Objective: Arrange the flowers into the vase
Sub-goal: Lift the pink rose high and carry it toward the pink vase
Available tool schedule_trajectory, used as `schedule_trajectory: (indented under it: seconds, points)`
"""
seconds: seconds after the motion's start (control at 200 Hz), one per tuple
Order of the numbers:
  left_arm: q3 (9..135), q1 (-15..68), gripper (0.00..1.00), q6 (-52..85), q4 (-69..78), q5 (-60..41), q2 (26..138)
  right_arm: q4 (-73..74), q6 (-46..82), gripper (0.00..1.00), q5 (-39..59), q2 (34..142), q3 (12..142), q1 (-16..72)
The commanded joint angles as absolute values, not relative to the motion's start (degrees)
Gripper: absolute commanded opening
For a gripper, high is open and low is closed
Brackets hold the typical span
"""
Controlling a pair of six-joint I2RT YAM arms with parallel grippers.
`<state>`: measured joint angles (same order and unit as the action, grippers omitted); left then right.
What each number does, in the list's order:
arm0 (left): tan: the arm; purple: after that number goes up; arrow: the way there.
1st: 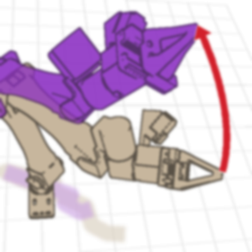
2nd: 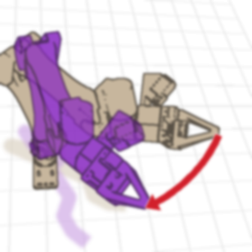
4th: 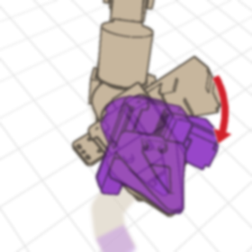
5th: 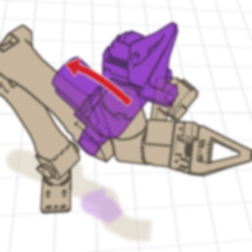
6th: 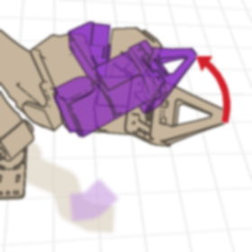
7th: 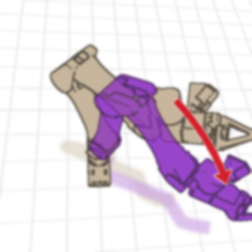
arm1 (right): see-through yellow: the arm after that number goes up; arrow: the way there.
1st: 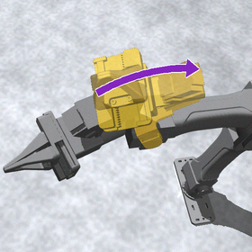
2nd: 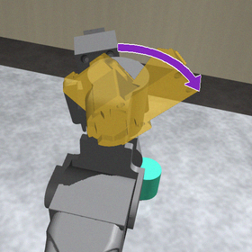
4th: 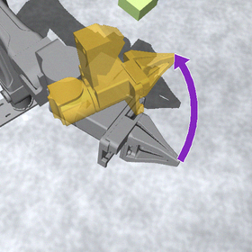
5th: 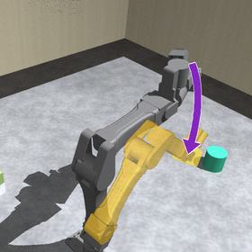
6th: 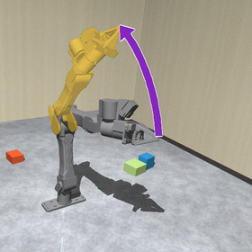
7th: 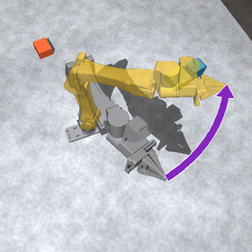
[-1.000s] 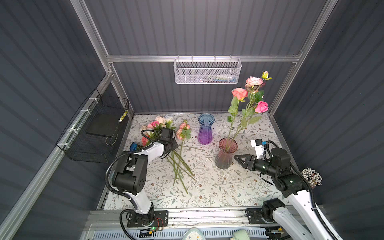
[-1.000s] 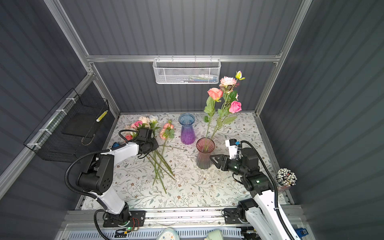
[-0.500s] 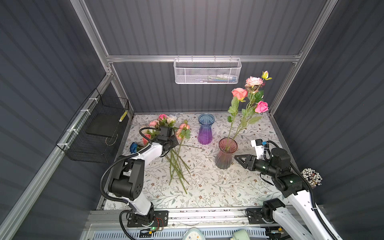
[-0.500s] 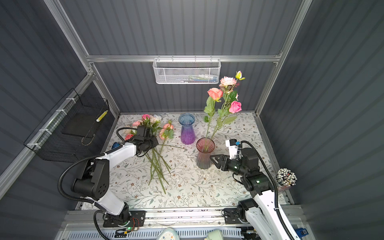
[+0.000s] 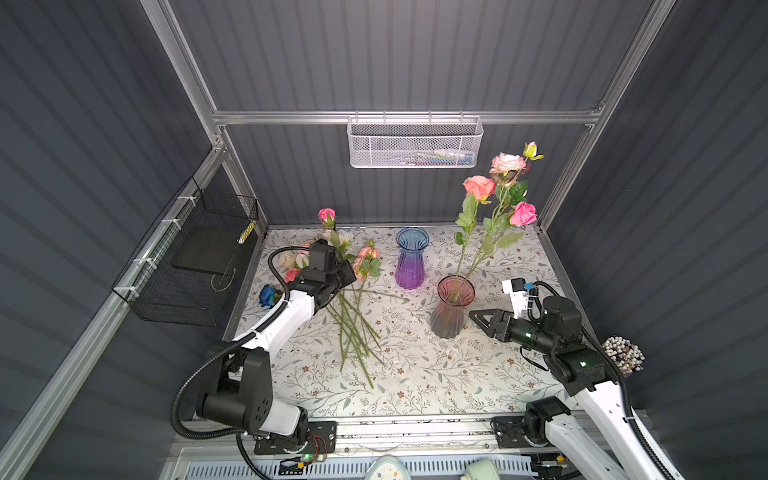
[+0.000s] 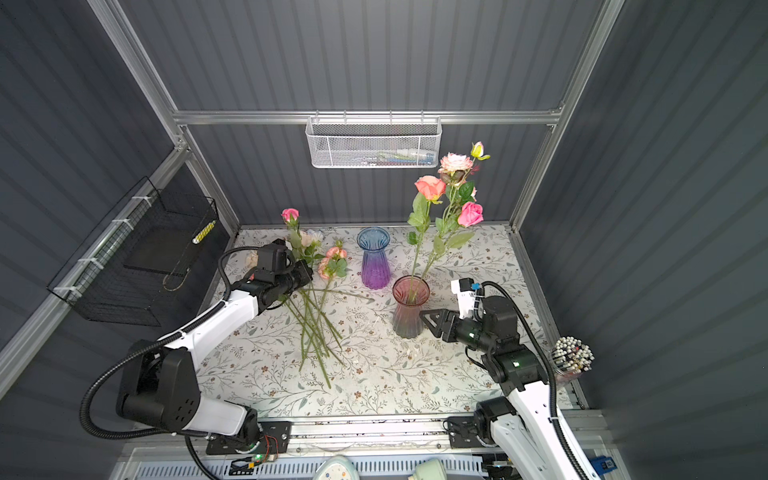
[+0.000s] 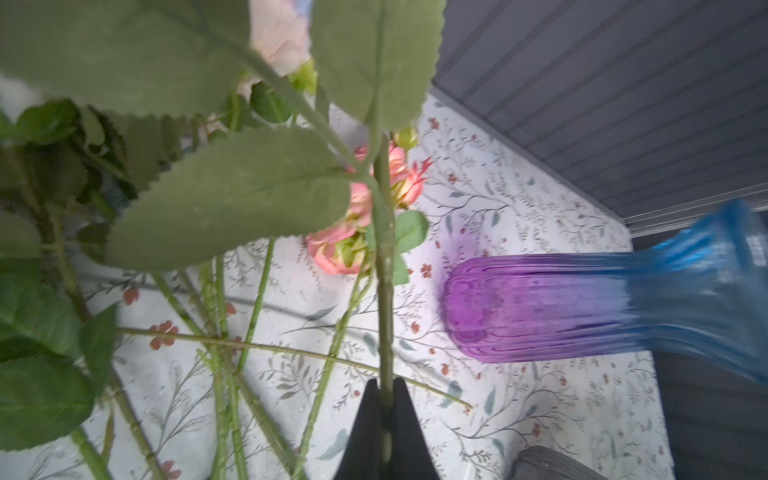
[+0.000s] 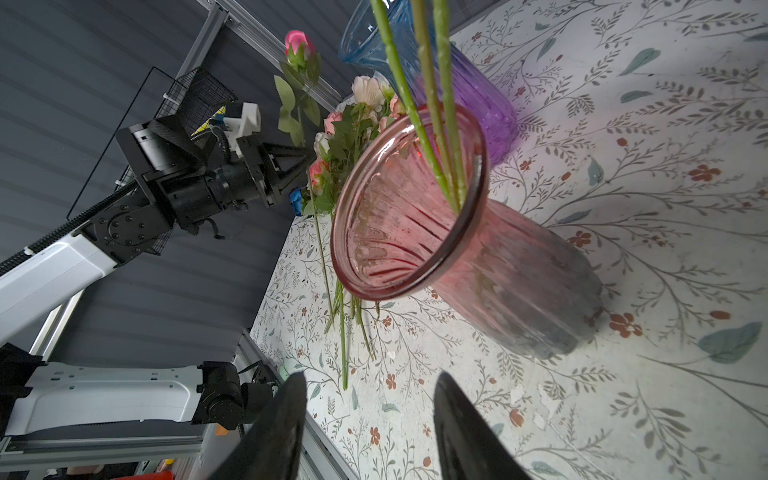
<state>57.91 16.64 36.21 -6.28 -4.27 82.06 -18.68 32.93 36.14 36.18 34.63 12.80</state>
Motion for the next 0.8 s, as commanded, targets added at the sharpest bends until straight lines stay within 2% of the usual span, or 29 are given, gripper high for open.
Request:
schedule_trajectory:
  seconds: [0.0,0.145,0.395,0.515,0.605,0.795]
  points:
    - [58.26,16.18,0.00,35.17,0.31,-8.04,76.61,-20.08,31.17,0.53,36.11,34.98,37.02,13.10]
    - [59.12,16.17,0.00,34.23,1.64,-5.95,71.75,-20.49,31.75,0.53,33.83,33.80,37.01,13.10]
    - [59.47,17.57,0.00,31.72,14.84,-11.86,66.55,-19.88,32.50,0.54,32.93,34.74,38.24,13.09]
    - [56.97,23.07,0.00,25.82,27.12,-10.78,64.18,-19.43,34.03,0.55,28.08,33.71,37.33,13.10]
    - [59.35,28.55,0.00,19.14,28.24,-9.07,64.73,-18.71,34.74,0.55,26.25,32.77,36.87,13.10]
    - [63.35,33.26,0.00,16.54,32.70,-11.59,68.54,-17.66,34.31,0.60,30.34,32.40,37.92,13.09]
